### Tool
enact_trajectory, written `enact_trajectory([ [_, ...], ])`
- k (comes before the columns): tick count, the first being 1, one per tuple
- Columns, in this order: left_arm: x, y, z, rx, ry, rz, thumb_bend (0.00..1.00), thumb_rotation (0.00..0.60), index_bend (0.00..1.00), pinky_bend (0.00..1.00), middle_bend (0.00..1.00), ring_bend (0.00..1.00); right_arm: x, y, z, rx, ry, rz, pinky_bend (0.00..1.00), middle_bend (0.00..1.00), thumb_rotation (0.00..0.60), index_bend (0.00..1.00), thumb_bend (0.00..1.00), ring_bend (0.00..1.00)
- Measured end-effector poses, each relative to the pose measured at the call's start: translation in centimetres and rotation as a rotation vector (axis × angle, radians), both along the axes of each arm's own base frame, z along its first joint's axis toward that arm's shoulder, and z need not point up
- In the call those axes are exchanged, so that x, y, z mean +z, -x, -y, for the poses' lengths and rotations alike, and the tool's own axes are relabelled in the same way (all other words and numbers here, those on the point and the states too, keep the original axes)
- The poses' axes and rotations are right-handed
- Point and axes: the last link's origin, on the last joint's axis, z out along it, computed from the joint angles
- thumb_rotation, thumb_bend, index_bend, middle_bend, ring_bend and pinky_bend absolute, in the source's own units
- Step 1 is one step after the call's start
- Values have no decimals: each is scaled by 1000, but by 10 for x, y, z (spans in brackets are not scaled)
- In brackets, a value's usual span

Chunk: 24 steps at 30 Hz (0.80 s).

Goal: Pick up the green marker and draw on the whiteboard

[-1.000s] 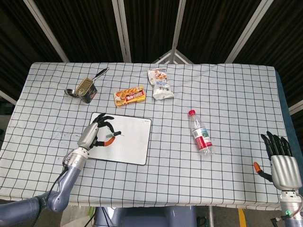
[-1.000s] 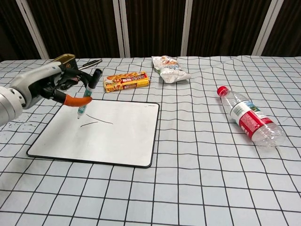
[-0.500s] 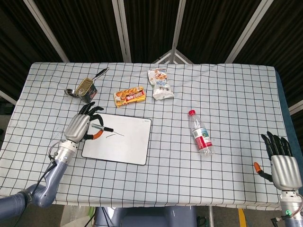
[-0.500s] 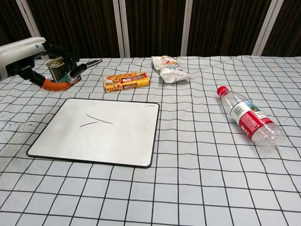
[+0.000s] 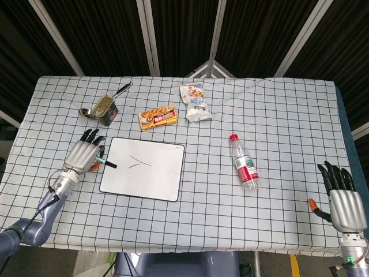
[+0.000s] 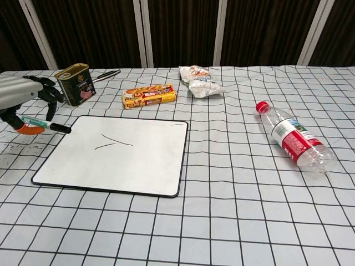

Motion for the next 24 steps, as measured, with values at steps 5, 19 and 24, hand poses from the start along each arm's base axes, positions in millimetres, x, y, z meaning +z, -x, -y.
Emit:
enact_trajectory([
  [5,-8,5,-2,21,-12,-19,309,600,545,28,87,2,0,0,0,-2,-1,4,0,0,600,0,313,0],
  [19,-11,10,4,105,-37,45,160,600,228,0,0,0,1,0,0,-2,-2,-1,0,0,600,0,312,0],
  [24,0,7,11,125,-72,123,137,600,135,0,0,0,1,0,0,-2,-1,-2,0,0,600,0,313,0],
])
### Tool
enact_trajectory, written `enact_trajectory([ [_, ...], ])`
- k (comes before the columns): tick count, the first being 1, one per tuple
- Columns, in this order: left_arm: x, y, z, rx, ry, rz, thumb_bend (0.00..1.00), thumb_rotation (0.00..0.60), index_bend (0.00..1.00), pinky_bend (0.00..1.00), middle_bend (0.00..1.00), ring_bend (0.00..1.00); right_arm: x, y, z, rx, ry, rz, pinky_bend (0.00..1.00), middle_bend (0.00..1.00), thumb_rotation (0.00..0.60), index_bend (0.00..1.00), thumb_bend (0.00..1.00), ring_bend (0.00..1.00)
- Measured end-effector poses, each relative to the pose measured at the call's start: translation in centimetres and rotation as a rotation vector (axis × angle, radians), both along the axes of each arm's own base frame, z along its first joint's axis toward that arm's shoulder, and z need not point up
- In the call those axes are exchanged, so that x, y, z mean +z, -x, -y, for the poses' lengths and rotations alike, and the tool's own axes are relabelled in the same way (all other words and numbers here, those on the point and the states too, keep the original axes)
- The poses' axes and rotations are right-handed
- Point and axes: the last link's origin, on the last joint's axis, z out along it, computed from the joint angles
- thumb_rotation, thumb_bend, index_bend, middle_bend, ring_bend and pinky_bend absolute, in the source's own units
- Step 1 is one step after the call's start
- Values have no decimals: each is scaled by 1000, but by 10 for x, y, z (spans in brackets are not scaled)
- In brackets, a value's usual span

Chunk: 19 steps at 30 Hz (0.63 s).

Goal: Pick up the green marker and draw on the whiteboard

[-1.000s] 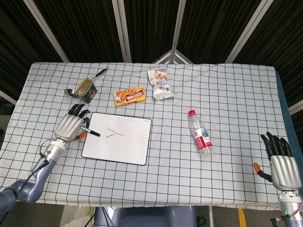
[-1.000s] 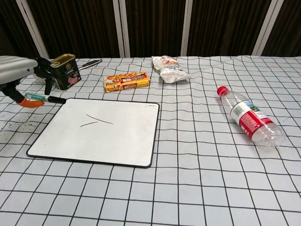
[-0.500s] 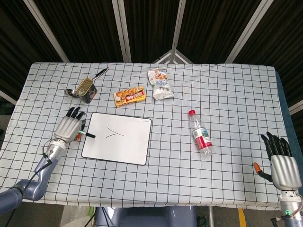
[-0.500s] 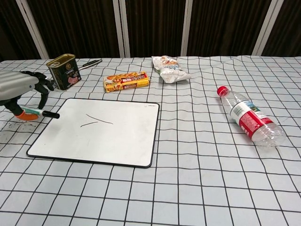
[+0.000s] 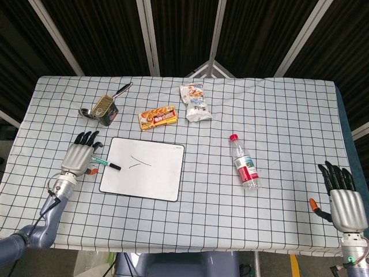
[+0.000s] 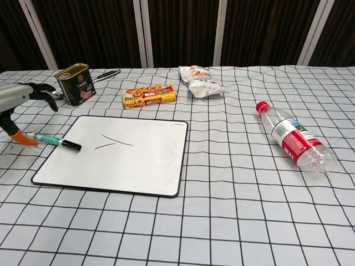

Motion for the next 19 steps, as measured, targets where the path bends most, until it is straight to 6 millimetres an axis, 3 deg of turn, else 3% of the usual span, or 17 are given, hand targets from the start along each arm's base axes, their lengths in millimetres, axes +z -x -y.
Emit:
enact_trajectory([
  [4,17,-3,17,0,-41,86,114,600,74,0,0,0,1,0,0,0,0,-7,0,0,600,0,312,0],
  [8,45,-1,48,-23,-99,152,91,600,29,0,0,0,0,0,0,3,-3,-13,0,0,600,0,312,0],
  [15,98,22,118,-7,-164,176,89,600,0,0,0,0,-1,0,0,11,-3,-26,0,0,600,0,312,0],
  [19,111,33,139,13,-177,163,89,600,0,0,0,0,-2,0,0,10,-7,-27,0,0,600,0,312,0],
])
